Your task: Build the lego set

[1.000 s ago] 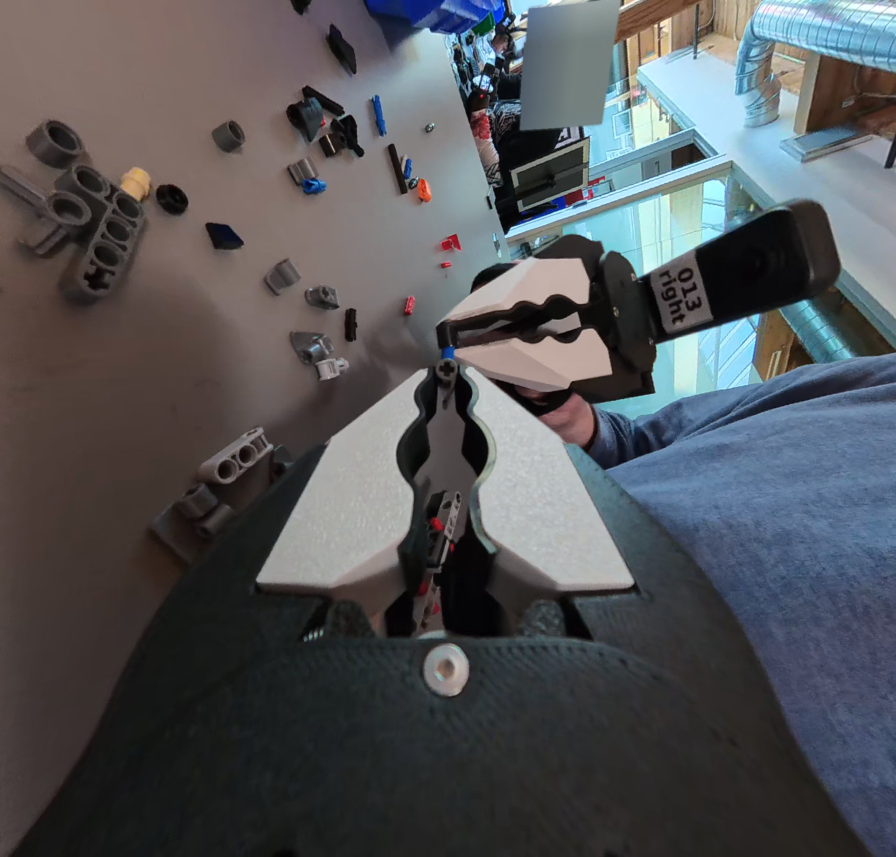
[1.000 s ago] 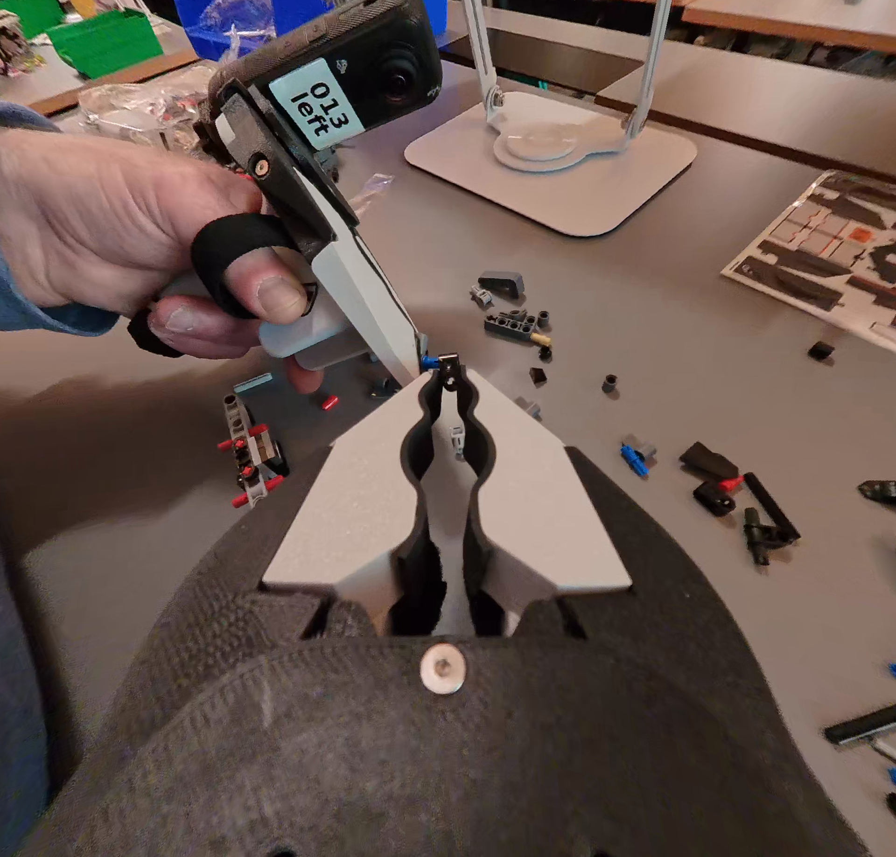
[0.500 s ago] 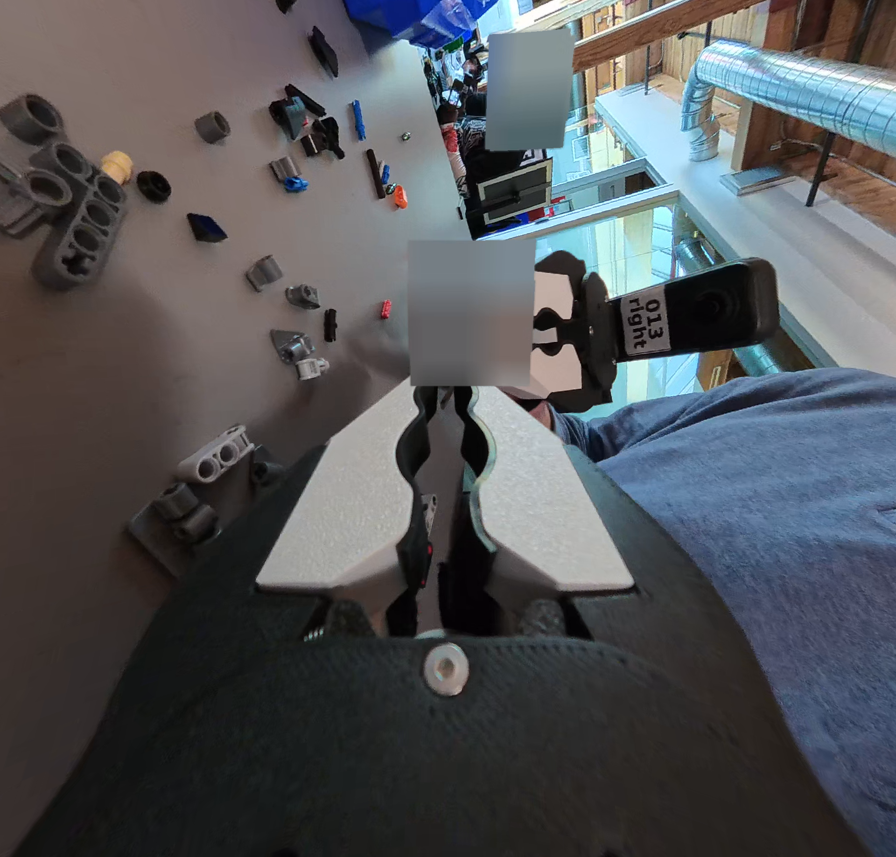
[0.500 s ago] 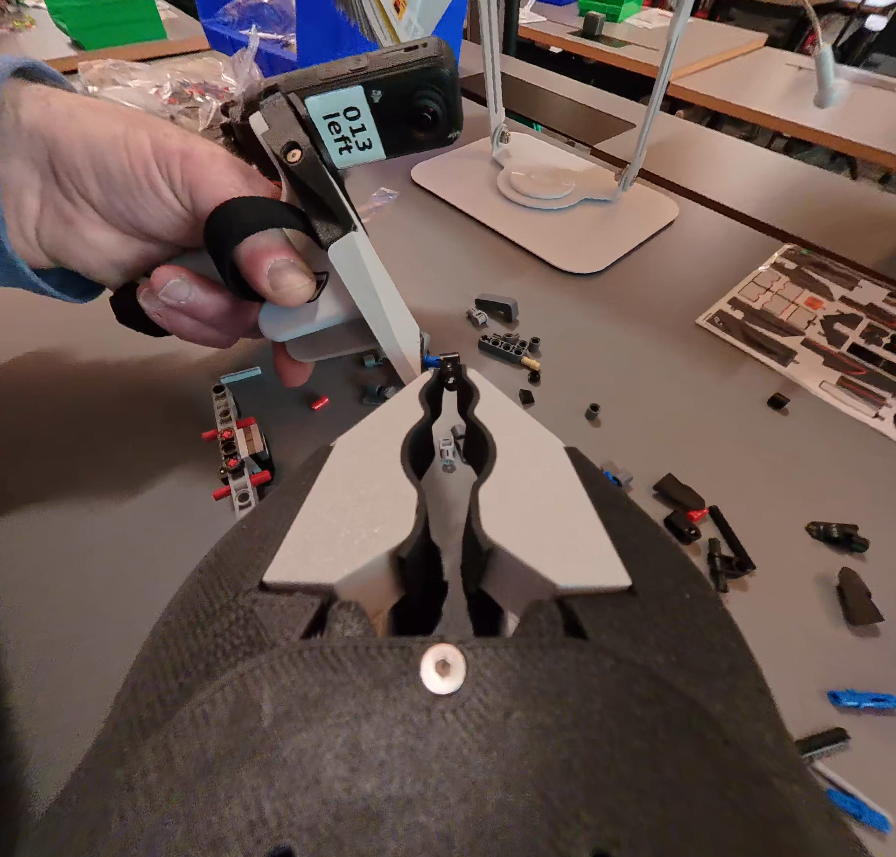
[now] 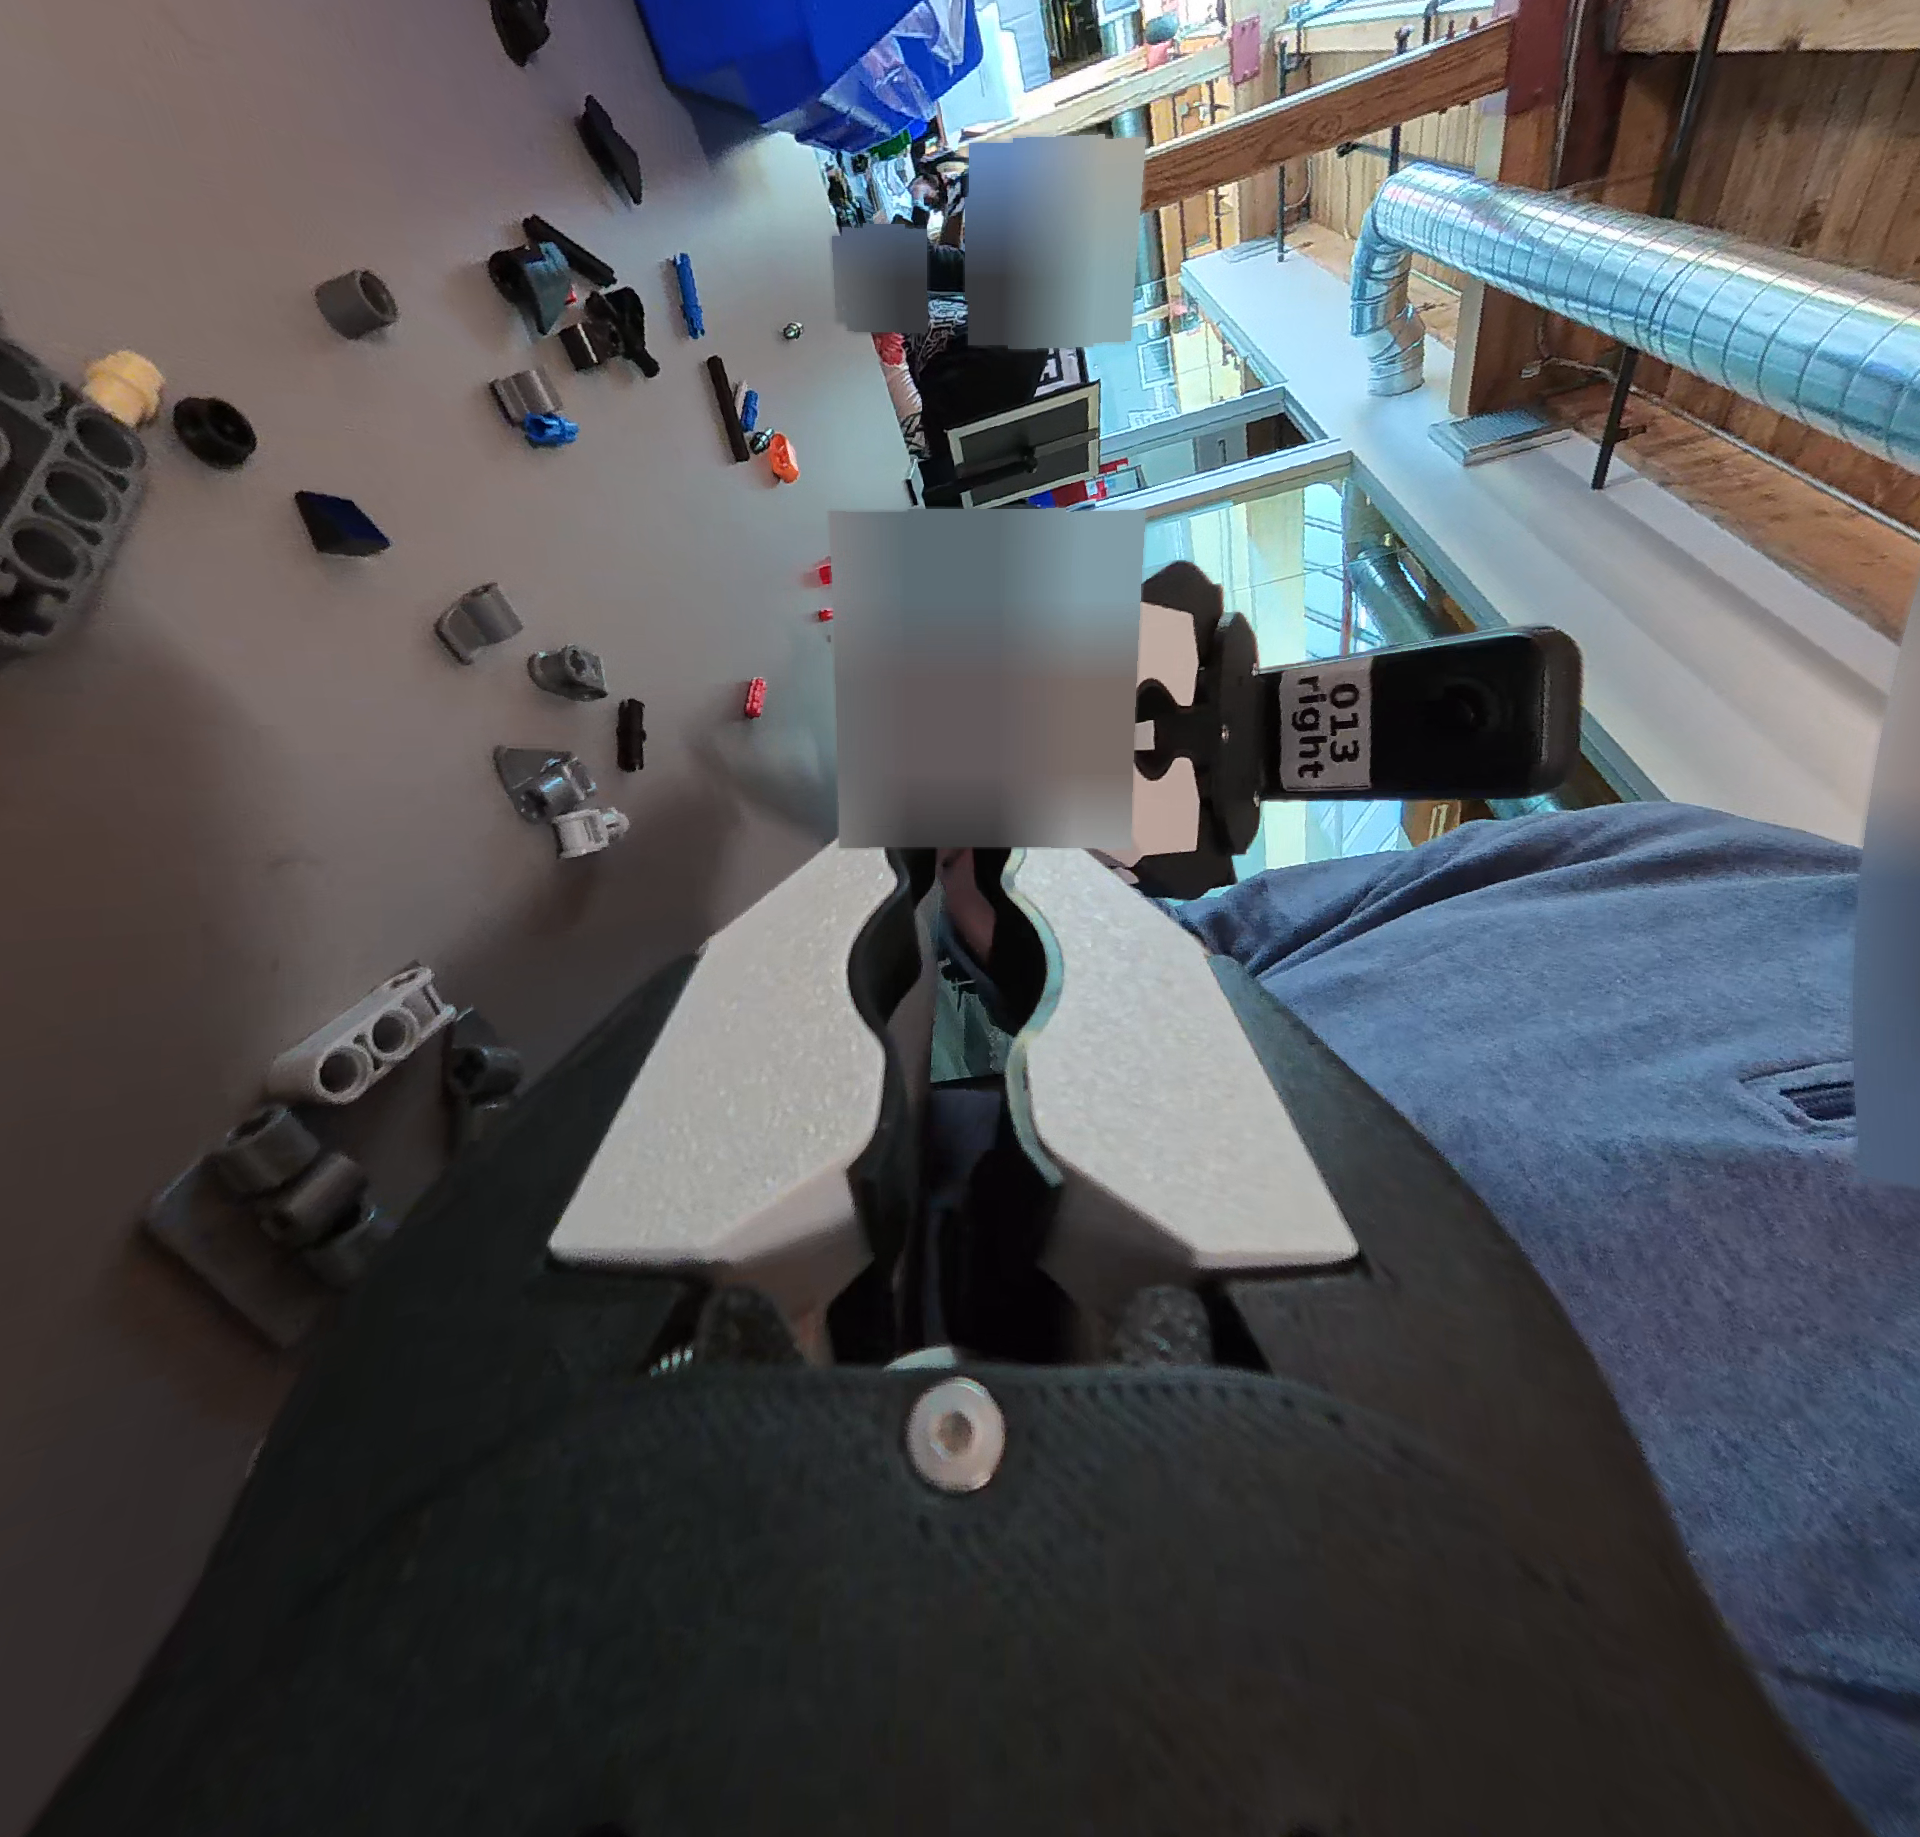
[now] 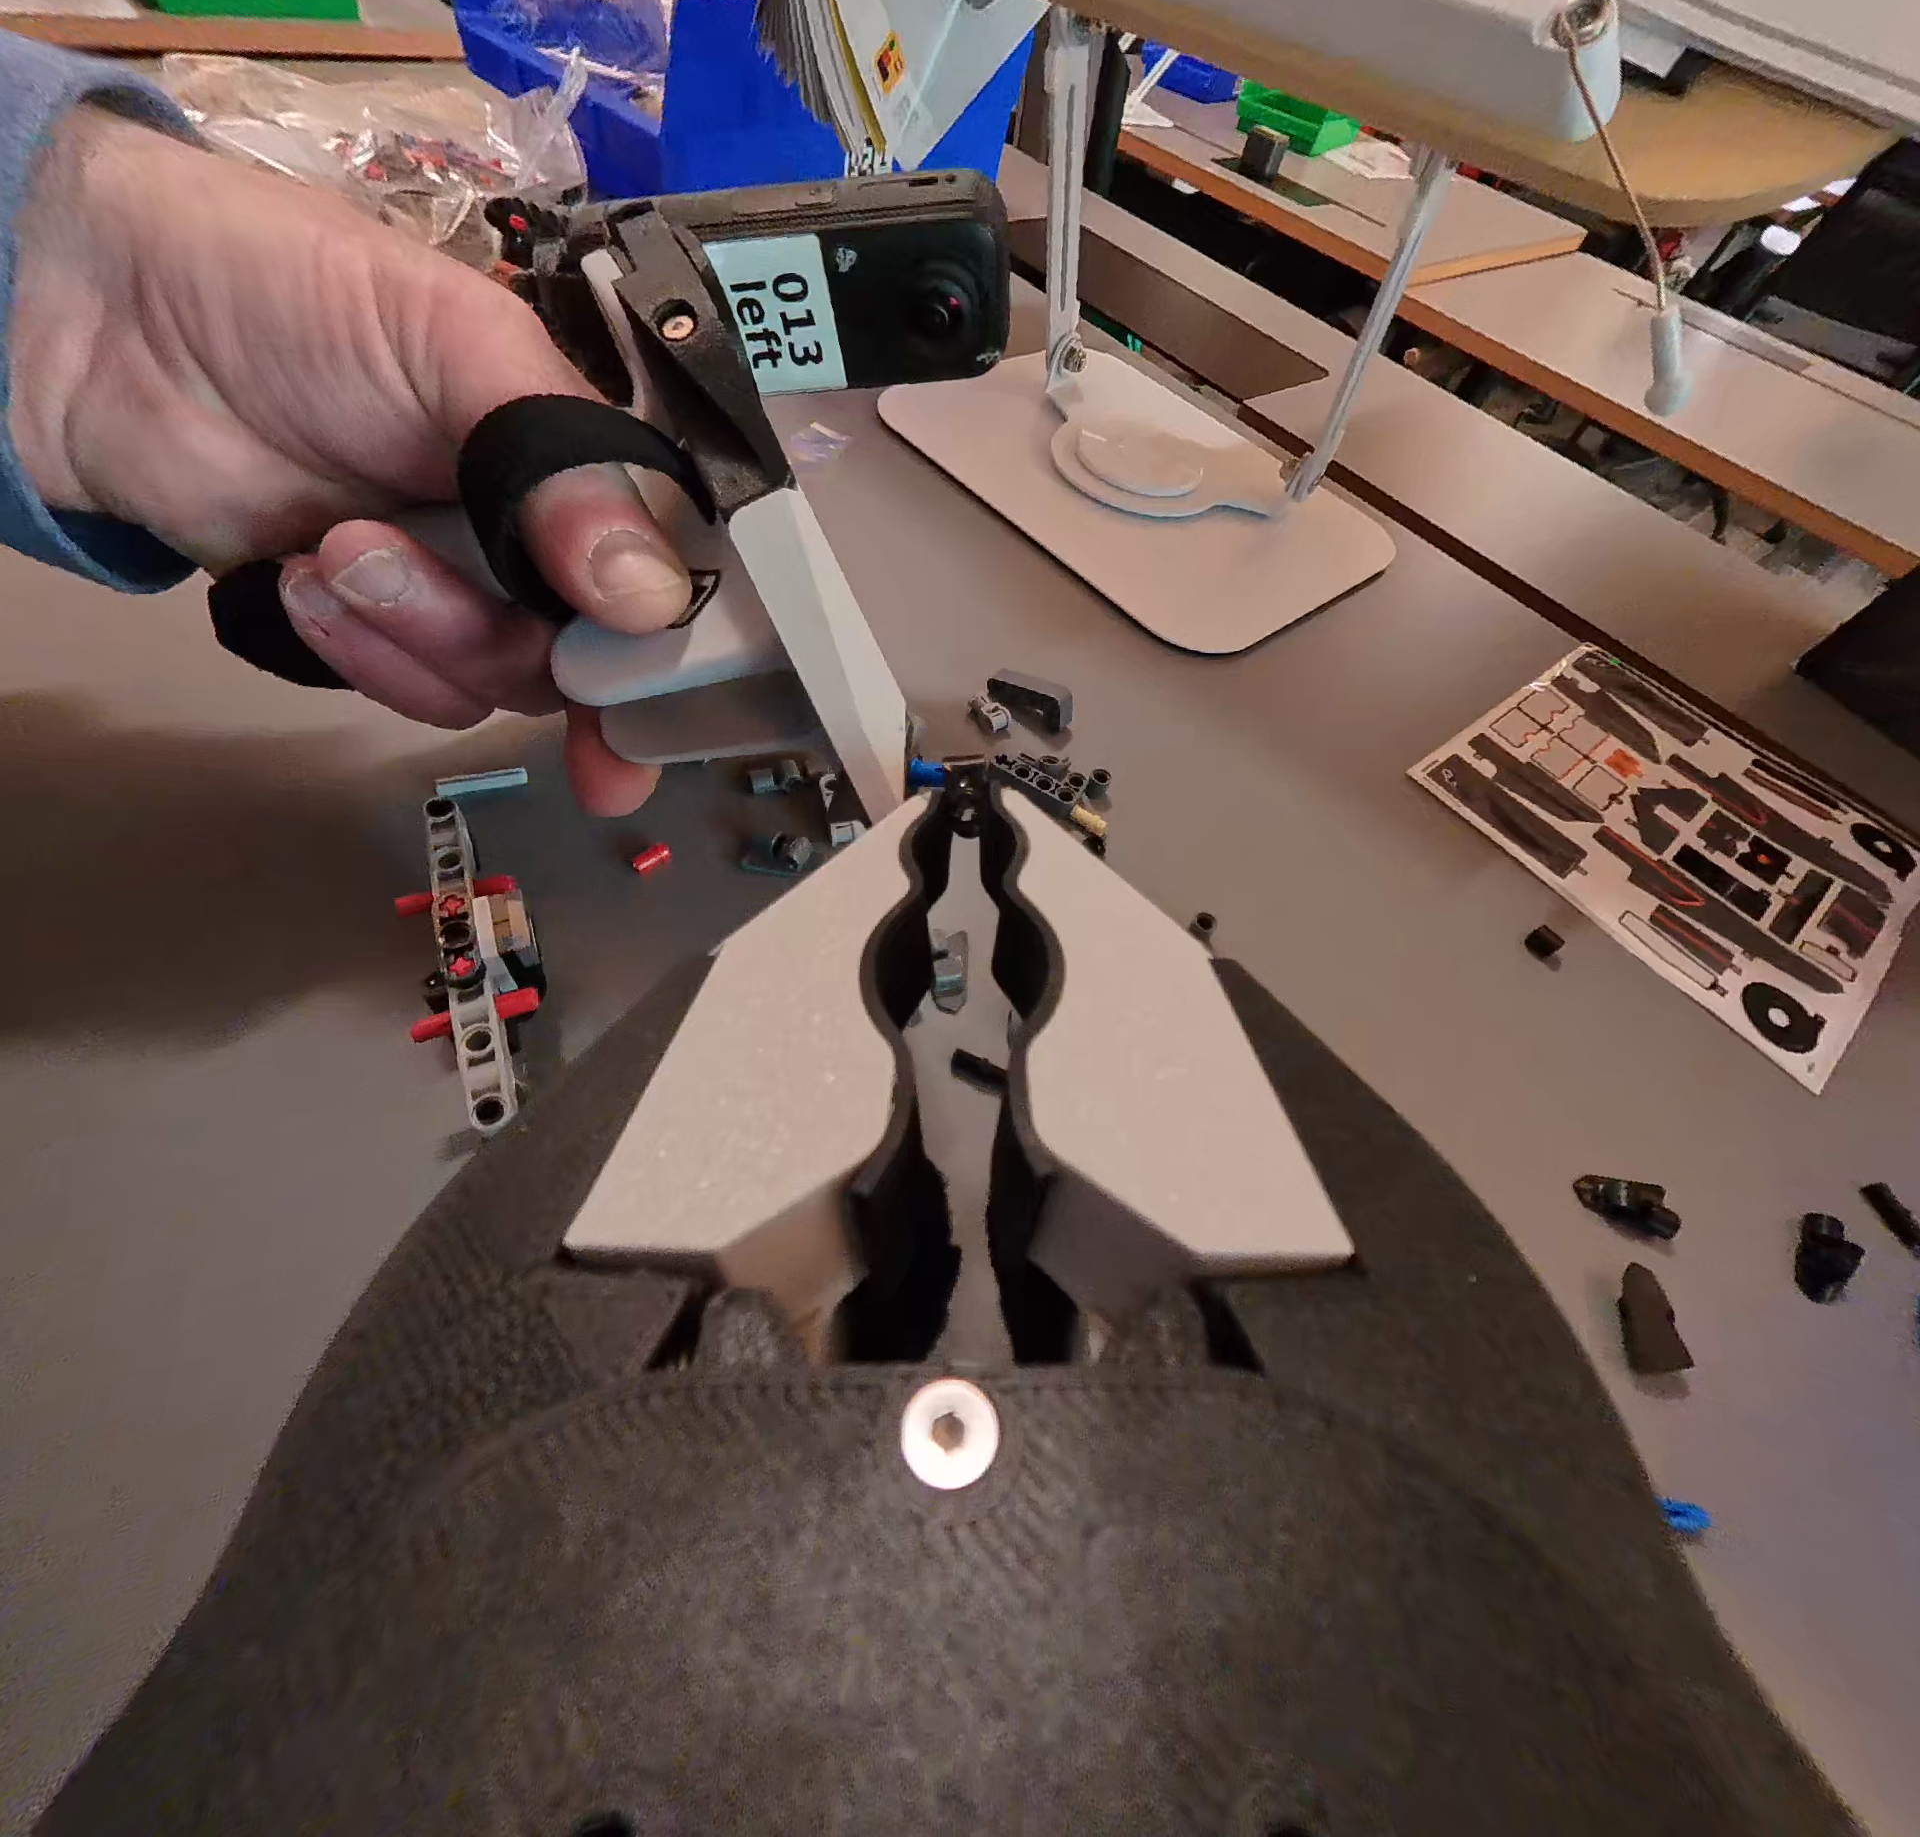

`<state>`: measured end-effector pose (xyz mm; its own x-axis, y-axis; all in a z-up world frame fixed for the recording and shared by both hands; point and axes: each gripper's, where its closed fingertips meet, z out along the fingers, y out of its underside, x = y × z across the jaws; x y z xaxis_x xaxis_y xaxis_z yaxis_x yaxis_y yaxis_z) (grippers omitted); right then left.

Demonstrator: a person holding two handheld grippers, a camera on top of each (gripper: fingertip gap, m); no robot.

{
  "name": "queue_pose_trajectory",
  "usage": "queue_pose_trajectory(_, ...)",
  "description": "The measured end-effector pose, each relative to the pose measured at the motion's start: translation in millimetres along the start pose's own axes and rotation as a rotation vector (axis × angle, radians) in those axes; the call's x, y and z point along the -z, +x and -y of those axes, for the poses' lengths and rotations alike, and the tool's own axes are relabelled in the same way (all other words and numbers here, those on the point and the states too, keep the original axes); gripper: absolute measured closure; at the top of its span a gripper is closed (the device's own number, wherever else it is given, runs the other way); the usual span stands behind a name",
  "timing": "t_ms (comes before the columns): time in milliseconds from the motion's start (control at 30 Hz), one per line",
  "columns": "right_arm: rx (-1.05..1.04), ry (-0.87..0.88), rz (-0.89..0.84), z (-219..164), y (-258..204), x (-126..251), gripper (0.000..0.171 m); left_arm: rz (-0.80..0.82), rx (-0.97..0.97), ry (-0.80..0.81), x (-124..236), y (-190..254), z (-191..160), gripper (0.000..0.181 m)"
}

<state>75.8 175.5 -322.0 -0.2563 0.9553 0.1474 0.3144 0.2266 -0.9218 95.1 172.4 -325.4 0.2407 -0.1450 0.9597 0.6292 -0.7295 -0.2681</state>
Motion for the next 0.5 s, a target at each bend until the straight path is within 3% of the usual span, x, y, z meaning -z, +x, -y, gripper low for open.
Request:
queue_pose_trajectory(267,0.034,-0.004,0.034,0,-2,3,0.168,-0.011,-0.002,-0.003,-2,2,-2,0.176)
queue_pose_trajectory(500,0.112,0.03,0.028,10,5,7,0.168,-0.122,0.036,0.071,-4,15,5,0.177)
